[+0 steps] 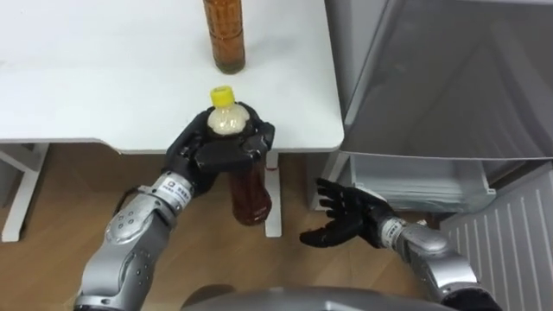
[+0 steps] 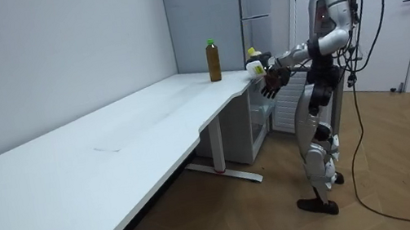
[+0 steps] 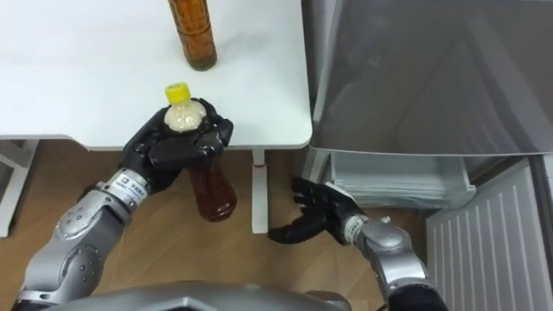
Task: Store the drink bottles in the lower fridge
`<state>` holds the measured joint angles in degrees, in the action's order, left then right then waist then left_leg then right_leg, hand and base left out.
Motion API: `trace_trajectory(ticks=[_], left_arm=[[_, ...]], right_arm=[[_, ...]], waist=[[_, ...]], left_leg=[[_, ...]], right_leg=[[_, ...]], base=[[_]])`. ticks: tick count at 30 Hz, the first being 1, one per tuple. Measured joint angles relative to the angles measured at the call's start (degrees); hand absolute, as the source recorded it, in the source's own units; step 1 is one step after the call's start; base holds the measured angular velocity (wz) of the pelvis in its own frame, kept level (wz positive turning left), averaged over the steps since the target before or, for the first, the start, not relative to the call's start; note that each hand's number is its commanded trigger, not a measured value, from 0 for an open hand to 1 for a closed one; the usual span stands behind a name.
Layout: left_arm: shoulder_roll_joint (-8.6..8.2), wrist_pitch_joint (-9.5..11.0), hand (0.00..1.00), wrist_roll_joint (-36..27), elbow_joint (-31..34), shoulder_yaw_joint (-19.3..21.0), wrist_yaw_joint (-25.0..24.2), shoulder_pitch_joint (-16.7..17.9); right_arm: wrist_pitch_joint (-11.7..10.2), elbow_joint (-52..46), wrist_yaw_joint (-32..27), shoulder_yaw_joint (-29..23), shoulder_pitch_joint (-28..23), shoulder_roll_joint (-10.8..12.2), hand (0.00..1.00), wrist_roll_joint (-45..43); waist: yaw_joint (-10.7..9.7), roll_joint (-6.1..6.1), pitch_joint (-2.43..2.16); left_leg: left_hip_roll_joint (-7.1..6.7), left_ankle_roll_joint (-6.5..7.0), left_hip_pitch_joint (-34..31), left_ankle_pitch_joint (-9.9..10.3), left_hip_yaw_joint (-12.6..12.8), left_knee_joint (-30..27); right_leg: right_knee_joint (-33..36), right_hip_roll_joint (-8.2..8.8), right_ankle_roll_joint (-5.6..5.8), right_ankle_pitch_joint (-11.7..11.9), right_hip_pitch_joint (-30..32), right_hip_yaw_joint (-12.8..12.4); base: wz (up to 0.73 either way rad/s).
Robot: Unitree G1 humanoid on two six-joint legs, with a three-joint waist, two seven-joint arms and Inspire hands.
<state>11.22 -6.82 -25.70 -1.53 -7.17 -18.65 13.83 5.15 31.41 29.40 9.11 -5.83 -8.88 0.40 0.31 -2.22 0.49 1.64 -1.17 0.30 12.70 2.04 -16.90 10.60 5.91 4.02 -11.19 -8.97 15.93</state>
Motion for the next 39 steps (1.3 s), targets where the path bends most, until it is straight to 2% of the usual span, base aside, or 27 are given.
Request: trace_trajectory(ticks=[4,7,13,20,30,39], left_arm=[[-0.31,0.00,1.00,4.19,-2.25,0.07,0.03,0.00],[-0.38,0.02,1.00,4.21,-3.56,0.09,0.03,-0.01],[-0.52,0.54,1.00,4.19,-4.09,0.06,0.04,-0.02],[-0.54,0.59,1.00,4.21,-4.36,0.08,0.04,-0.28],[-0.79,0.60,1.00,8.02,-7.04,0.00,-0.42,-2.12],[-1.68,0.59,1.00,9.58,-7.13,-1.91,-2.09,-2.79]], right_arm=[[-0.04,0.03,2.84,0.03,0.05,-0.11,0.00,1.46],[-0.03,-0.44,4.95,0.34,0.05,-0.12,0.00,2.00],[-0.09,-3.32,8.22,0.99,0.05,-0.36,0.00,5.83],[-0.11,-5.40,12.36,1.05,-0.02,-0.59,0.00,9.48],[-0.08,-6.40,16.72,3.42,0.22,-0.76,0.00,13.32],[0.07,-6.39,19.68,4.94,0.20,-0.62,0.00,15.57]], waist=[[0.43,-0.02,0.11],[1.23,0.22,0.24],[1.47,0.25,0.26],[1.39,0.15,0.29],[1.80,-0.81,0.77],[1.84,-1.27,0.89]], left_leg=[[0.02,0.13,-1.16,0.12,-0.02,-0.66],[0.03,0.15,-1.77,0.11,-0.02,-0.85],[0.03,0.15,-1.96,0.10,-0.13,-0.94],[-0.15,0.14,-2.65,0.09,-1.43,-1.55],[0.03,0.16,-4.04,0.11,-1.46,-2.64],[0.71,0.20,-4.74,0.23,-1.12,-3.99]], right_leg=[[0.14,0.03,-0.01,0.01,0.83,0.12],[0.32,0.05,-0.04,0.02,1.27,0.10],[0.37,0.04,-0.04,0.02,1.33,0.18],[0.26,0.05,-0.04,0.02,1.31,1.61],[1.24,0.06,-0.04,0.02,2.56,1.70],[2.04,-0.27,-0.33,0.20,3.16,1.53]], base=[[0.01],[0.00],[0.01],[0.10],[0.01],[-0.02]])
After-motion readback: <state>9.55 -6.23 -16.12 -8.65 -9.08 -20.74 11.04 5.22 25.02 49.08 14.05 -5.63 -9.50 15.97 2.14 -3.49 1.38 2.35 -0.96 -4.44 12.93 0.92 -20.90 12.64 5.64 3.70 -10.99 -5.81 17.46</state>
